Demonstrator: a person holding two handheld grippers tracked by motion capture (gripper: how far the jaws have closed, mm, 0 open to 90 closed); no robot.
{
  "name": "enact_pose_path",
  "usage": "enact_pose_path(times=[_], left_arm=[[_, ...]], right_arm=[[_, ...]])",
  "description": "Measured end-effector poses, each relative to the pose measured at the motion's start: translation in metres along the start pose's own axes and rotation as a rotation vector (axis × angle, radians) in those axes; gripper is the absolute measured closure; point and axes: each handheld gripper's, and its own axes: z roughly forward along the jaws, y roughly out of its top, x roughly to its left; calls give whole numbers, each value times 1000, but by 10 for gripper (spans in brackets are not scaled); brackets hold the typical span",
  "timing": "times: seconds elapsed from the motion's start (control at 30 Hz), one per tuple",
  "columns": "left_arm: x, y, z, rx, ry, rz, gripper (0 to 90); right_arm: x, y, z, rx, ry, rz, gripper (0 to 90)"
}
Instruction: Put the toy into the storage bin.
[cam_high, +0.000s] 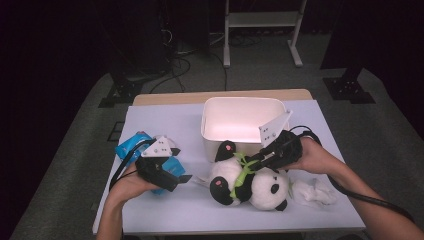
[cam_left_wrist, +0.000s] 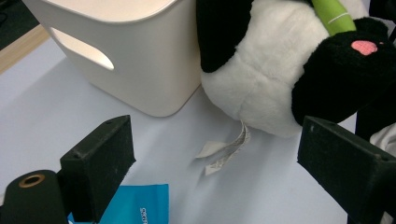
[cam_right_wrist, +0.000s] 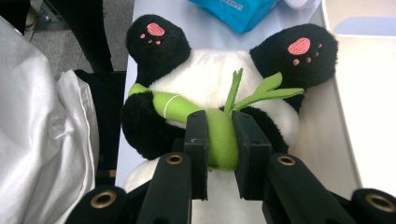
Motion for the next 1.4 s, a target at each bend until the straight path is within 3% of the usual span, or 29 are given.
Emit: enact_pose_path(times=[0.33, 0.77, 1.03, 1.4], left_arm=[[3, -2, -2, -7, 6, -10, 96], [6, -4, -4, -4, 17, -18, 97], [7, -3, -4, -8, 15, -19, 97], [13, -9, -1, -2, 12, -52, 97]], right_arm=[[1, 8, -13, -21, -10, -18, 769], [1, 30, -34, 17, -25, -33, 770], [4, 45, -51, 8, -38, -56, 770], [-2, 63, -72, 7, -54, -69, 770]])
